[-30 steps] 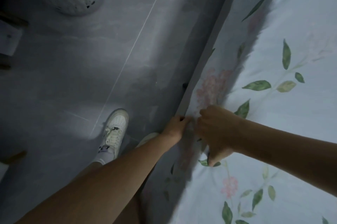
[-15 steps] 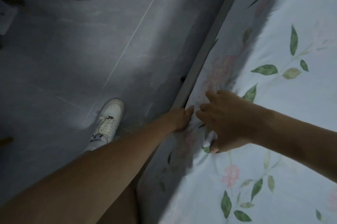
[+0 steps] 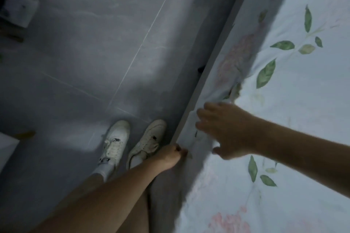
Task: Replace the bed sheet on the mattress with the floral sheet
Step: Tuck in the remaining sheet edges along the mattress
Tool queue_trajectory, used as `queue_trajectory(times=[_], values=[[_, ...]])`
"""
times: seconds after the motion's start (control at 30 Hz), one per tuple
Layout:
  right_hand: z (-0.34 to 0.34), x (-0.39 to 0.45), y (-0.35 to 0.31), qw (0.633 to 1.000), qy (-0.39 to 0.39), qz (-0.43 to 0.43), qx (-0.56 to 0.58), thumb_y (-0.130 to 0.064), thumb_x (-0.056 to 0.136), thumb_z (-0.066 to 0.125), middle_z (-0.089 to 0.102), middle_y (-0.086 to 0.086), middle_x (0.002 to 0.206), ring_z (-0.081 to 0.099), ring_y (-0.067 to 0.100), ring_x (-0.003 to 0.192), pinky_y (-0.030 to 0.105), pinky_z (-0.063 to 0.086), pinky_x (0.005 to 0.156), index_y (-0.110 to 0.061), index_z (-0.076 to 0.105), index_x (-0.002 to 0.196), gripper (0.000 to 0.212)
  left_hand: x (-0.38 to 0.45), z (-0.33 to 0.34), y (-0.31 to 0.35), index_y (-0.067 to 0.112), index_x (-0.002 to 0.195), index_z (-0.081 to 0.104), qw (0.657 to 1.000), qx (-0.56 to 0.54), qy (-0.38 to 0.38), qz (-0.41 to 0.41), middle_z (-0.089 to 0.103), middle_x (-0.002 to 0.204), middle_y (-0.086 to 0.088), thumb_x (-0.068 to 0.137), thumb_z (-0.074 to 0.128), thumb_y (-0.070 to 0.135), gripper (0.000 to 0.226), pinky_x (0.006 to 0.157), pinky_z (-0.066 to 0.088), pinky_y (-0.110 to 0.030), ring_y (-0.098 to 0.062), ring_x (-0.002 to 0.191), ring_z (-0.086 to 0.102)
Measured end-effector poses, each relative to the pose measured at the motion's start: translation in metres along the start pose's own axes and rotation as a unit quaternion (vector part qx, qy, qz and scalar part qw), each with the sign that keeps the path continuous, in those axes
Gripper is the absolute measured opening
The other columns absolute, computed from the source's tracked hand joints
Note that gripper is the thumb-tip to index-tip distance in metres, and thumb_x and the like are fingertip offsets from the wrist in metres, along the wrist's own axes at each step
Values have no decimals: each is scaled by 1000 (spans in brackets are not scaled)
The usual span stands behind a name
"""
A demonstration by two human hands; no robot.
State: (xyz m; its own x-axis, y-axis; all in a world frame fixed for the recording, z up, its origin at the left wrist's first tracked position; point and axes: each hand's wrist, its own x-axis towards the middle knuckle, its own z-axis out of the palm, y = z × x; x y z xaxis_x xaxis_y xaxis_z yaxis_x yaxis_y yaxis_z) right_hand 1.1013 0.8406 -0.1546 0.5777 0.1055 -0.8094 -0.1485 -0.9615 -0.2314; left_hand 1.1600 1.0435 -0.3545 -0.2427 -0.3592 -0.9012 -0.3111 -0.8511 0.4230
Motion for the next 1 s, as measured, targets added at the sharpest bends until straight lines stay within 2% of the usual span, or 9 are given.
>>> queue_trajectory(times=[0.1, 0.23, 0.43, 0.53, 0.67, 0.77, 0.87, 0.93, 1.0], values=[[30, 10, -71, 997, -50, -22, 51, -60, 88, 66, 54, 5, 128, 49, 27, 115, 44, 45, 95, -19, 54, 137, 65, -11, 23, -14, 17, 77, 61, 997, -68, 37, 11, 66, 90, -17, 95, 54, 38, 29, 81, 55, -52, -29, 84, 65], [58, 24, -87, 996, -62, -8, 57, -68, 82, 66, 59, 3, 117, 53, 25, 105, 43, 45, 93, -18, 58, 128, 68, -13, 35, -17, 0, 128, 56, 992, -68, 105, 19, 47, 137, -19, 107, 48, 17, 28, 105, 43, -37, -36, 126, 50], [62, 26, -94, 996, -87, 7, 9, -75, 77, 57, 61, -3, 89, 51, 20, 84, 41, 49, 84, -22, 65, 107, 62, -11, 51, -32, 6, 124, 62, 976, -190, 108, -7, 56, 127, -15, 85, 59, 63, 69, 98, 51, -52, -34, 118, 58], [59, 14, -99, 998, -63, 18, 25, -73, 79, 58, 58, -3, 88, 50, 19, 83, 40, 49, 85, -21, 61, 108, 59, -13, 48, -25, 22, 107, 67, 948, -309, 68, -11, 67, 111, 1, 87, 69, 59, 42, 88, 50, -34, -21, 108, 62], [58, -3, -102, 999, -37, 17, 28, -71, 81, 56, 55, -4, 87, 48, 19, 84, 40, 48, 84, -21, 51, 97, 53, 2, 59, -34, 26, 135, 67, 920, -391, -3, -25, 67, 135, 1, 53, 71, 91, 105, 115, 41, -43, -19, 125, 62], [61, -1, -102, 999, -21, 15, 22, -71, 81, 53, 55, -3, 87, 47, 20, 84, 39, 49, 84, -22, 53, 99, 52, -2, 52, -36, 27, 130, 70, 913, -406, -25, -24, 70, 129, -1, 81, 63, 81, 73, 112, 42, -41, -18, 121, 64], [66, 5, -101, 1000, -10, 16, 17, -73, 81, 51, 58, -4, 91, 48, 19, 84, 38, 48, 85, -24, 55, 104, 55, 12, 48, -37, 21, 148, 55, 944, -330, 9, -11, 54, 151, -6, 97, 44, 75, 76, 121, 34, -42, -24, 137, 52], [68, 5, -100, 1000, -4, 15, 14, -75, 81, 50, 58, -6, 91, 48, 17, 83, 35, 47, 84, -25, 54, 103, 54, 14, 45, -35, 17, 158, 41, 993, -110, -6, -32, 40, 161, -14, 99, 22, 78, 87, 123, 30, -45, -32, 144, 45], [69, 4, -101, 1000, -1, 15, 15, -76, 81, 50, 55, -9, 88, 48, 16, 81, 33, 42, 80, -26, 49, 98, 52, 6, 41, -37, 14, 153, 47, 996, 80, 22, -40, 52, 151, -22, 100, 2, 73, 91, 115, 39, -47, -36, 135, 54]])
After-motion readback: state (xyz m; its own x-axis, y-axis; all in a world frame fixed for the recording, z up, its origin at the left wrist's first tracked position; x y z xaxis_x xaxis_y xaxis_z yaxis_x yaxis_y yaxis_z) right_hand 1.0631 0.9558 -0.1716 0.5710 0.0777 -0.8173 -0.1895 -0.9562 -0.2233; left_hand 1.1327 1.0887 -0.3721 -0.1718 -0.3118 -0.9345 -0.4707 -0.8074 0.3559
